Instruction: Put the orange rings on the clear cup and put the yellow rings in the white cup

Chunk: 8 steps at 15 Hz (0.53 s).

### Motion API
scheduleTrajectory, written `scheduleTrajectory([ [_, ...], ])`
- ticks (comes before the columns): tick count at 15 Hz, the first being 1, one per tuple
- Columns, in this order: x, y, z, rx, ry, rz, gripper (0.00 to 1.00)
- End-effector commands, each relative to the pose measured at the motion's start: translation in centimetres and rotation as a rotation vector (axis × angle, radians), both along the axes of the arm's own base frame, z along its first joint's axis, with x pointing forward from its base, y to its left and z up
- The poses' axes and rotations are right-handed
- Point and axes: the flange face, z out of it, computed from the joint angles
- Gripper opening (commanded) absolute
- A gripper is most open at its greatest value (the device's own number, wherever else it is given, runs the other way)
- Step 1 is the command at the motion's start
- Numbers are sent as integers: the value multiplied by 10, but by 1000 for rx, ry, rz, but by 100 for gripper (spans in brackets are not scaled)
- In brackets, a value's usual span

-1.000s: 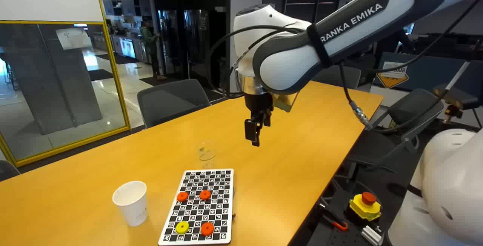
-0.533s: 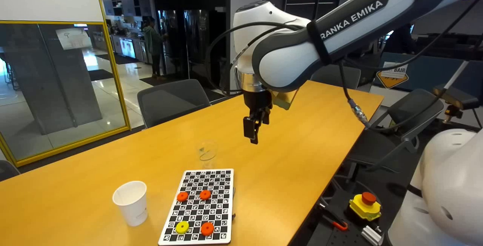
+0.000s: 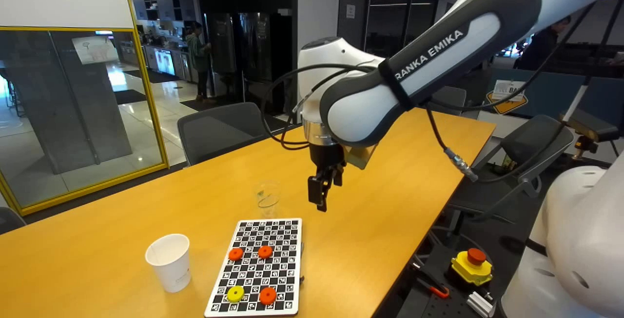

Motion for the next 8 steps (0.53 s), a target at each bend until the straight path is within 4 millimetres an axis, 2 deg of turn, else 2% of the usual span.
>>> scheduleTrajectory([
  [1,20,15,-46,88,16,-31,100],
  [5,46,28,-89,158,11,-90,100],
  [8,69,38,-101,192,-4,-120,100],
])
